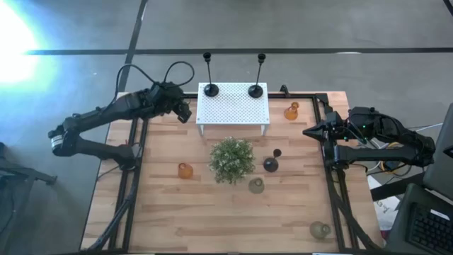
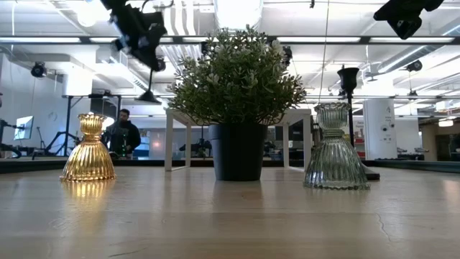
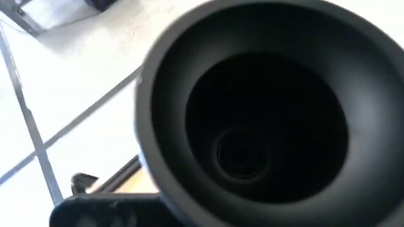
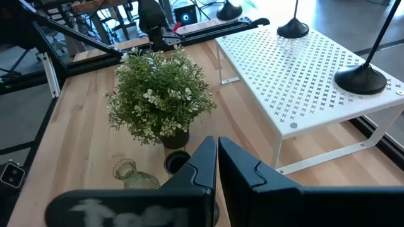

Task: Pick & Place candle stick holders
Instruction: Move the bottom black candle holder to the top left of the table

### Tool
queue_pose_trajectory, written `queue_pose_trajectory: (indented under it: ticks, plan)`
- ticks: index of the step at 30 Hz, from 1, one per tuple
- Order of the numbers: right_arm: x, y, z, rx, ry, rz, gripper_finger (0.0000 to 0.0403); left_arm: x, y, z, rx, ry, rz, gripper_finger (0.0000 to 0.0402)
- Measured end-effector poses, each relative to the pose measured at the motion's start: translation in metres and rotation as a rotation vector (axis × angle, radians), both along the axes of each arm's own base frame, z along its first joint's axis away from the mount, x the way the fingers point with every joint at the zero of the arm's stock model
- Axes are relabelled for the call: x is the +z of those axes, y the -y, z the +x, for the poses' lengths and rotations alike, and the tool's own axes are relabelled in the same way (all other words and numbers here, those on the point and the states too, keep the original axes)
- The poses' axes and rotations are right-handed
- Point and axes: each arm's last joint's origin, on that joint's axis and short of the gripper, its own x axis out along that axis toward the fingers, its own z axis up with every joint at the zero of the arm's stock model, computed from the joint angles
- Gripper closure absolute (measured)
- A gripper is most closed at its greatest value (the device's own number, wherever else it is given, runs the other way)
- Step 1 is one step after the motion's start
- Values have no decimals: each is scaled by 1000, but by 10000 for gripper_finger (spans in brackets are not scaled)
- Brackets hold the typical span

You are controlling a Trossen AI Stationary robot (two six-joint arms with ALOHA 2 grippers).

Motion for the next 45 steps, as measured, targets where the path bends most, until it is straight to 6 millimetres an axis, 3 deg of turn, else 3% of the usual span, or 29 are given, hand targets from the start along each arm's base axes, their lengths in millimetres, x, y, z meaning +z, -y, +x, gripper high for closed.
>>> queue_pose_trajectory:
  ticks: [8, 12, 15, 21, 25, 35, 45]
  plan:
    - [0, 0, 0, 0, 0, 0, 390, -56, -22, -28, 70, 136, -147, 384]
    - [0, 0, 0, -1, 0, 1, 390, -65, -24, -36, 68, 159, -180, 384]
    - [0, 0, 0, 0, 0, 0, 390, -52, -21, -37, 25, 219, -155, 384]
    - [0, 0, 0, 0, 0, 0, 390, 2, -13, -34, -93, 314, -85, 384]
    - [0, 0, 0, 0, 0, 0, 390, 21, -9, -23, -161, 324, -67, 384]
    - [0, 0, 0, 0, 0, -1, 390, 10, -8, 37, -319, 203, -142, 384]
    - [0, 0, 0, 0, 0, 0, 390, 18, -18, 57, -320, 150, -135, 384]
